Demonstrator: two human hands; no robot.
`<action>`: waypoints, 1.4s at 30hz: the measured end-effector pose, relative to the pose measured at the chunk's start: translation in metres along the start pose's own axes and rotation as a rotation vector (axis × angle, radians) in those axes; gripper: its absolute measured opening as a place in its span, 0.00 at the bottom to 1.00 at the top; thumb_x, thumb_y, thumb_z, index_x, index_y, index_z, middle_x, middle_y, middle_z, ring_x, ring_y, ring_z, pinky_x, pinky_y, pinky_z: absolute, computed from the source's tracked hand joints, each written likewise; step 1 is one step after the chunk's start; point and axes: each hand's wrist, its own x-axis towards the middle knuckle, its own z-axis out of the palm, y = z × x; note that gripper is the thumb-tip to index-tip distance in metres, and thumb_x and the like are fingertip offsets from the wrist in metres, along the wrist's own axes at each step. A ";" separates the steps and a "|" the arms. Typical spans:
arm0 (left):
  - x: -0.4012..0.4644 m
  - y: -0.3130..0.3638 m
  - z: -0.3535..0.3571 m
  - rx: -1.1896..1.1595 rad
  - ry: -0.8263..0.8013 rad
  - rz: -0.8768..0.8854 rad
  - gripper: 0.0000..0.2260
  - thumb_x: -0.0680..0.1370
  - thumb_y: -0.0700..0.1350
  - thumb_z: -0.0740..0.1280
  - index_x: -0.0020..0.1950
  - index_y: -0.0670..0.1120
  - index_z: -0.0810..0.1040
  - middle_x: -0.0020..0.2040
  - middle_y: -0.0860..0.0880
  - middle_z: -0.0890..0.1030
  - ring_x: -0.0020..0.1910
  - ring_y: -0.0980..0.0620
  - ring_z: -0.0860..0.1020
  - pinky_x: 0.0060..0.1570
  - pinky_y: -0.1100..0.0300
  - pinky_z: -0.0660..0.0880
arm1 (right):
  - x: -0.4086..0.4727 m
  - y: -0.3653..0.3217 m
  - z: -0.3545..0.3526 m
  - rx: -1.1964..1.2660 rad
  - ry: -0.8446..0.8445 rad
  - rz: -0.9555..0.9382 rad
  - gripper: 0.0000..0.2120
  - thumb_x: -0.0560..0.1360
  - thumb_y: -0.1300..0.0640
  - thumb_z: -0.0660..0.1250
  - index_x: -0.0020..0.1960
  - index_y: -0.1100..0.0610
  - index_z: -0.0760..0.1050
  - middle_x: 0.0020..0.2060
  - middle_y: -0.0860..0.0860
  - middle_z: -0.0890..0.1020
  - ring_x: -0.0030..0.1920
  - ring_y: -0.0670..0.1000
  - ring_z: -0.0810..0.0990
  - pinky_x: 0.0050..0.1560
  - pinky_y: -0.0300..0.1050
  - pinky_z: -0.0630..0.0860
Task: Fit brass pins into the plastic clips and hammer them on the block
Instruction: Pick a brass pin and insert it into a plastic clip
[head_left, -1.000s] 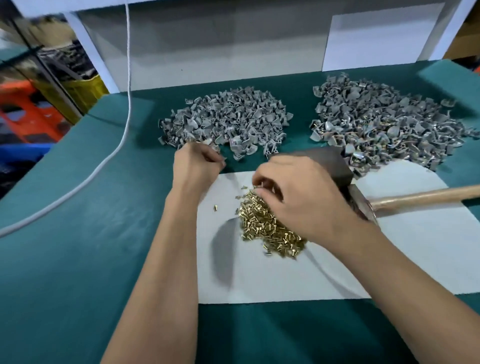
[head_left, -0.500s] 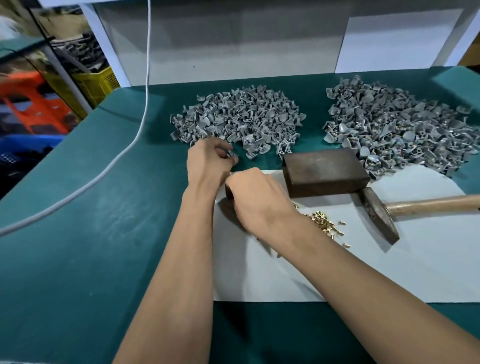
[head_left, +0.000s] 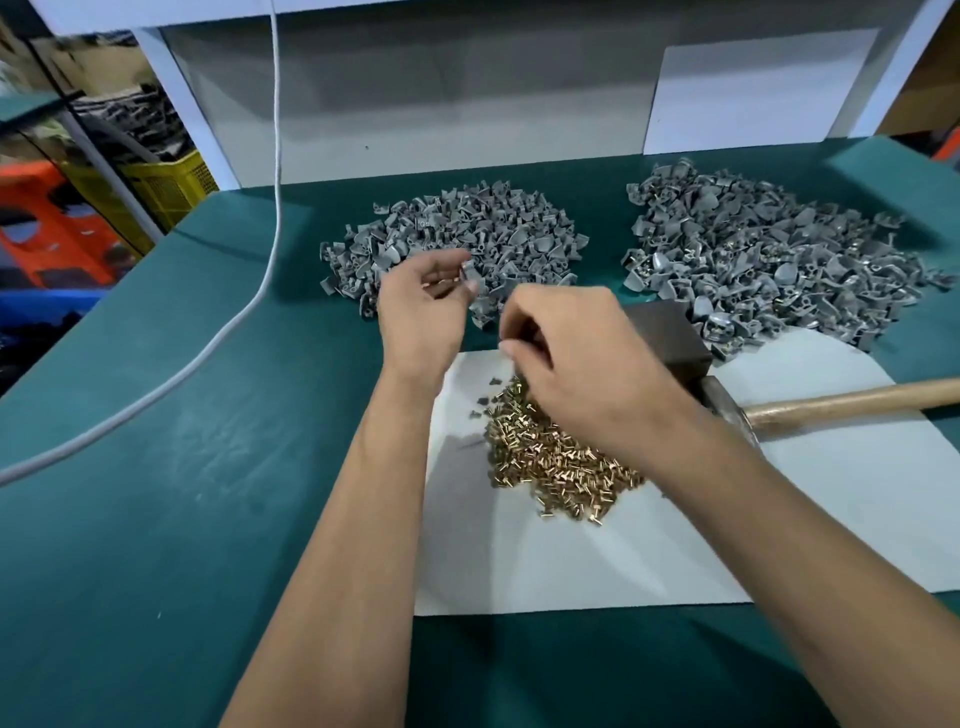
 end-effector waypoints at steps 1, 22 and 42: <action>-0.005 0.007 0.007 -0.082 -0.026 0.008 0.13 0.75 0.35 0.75 0.58 0.48 0.84 0.51 0.54 0.85 0.50 0.60 0.83 0.57 0.60 0.81 | -0.003 0.010 -0.011 0.073 0.059 0.040 0.03 0.79 0.58 0.71 0.48 0.52 0.78 0.42 0.47 0.82 0.38 0.46 0.83 0.42 0.47 0.83; -0.057 0.019 0.061 -0.107 -0.431 0.323 0.18 0.70 0.33 0.79 0.57 0.39 0.79 0.50 0.44 0.85 0.50 0.52 0.85 0.53 0.59 0.82 | -0.031 0.087 -0.029 0.289 0.424 0.074 0.09 0.73 0.64 0.76 0.51 0.56 0.81 0.42 0.45 0.84 0.45 0.44 0.85 0.49 0.42 0.83; -0.061 0.021 0.062 -0.192 -0.446 0.245 0.15 0.69 0.30 0.78 0.51 0.42 0.85 0.45 0.46 0.87 0.45 0.50 0.87 0.50 0.58 0.83 | -0.033 0.086 -0.028 0.229 0.448 0.099 0.09 0.73 0.65 0.76 0.50 0.57 0.82 0.41 0.47 0.85 0.43 0.44 0.85 0.48 0.45 0.84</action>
